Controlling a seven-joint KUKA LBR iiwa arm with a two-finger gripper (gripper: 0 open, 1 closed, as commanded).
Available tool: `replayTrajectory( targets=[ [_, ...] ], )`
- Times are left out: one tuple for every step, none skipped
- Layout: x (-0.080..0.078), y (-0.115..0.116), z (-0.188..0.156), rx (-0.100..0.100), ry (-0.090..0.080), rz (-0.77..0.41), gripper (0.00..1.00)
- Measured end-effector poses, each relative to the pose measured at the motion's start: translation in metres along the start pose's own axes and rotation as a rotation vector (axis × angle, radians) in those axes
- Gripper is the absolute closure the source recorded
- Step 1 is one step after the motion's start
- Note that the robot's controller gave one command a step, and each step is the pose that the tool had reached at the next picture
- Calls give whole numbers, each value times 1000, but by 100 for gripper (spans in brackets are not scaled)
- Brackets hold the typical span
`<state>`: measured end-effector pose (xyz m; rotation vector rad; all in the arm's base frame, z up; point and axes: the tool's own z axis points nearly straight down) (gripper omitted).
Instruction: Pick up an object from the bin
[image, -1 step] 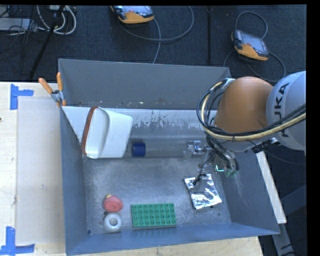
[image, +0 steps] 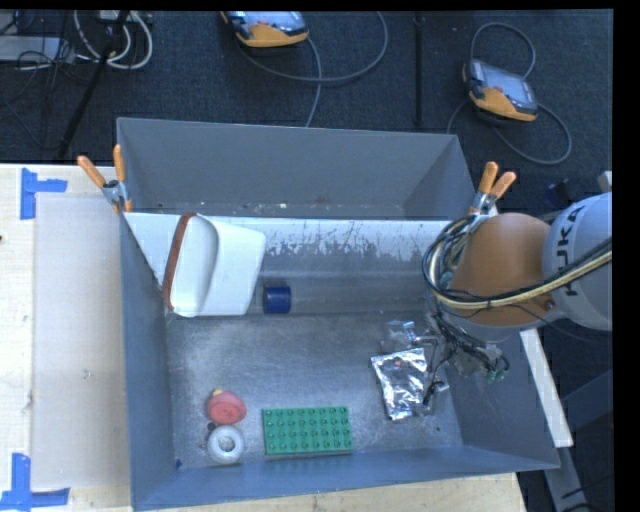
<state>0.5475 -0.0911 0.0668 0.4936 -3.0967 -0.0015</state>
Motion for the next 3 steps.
replayTrajectory(
  targets=[
    [-2, 0, -3, 1, -6, 0, 100],
    [-20, -7, -65, 4, -6, -917, 100],
    [-66, 47, -177, 9, -13, -943, 100]
  ],
)
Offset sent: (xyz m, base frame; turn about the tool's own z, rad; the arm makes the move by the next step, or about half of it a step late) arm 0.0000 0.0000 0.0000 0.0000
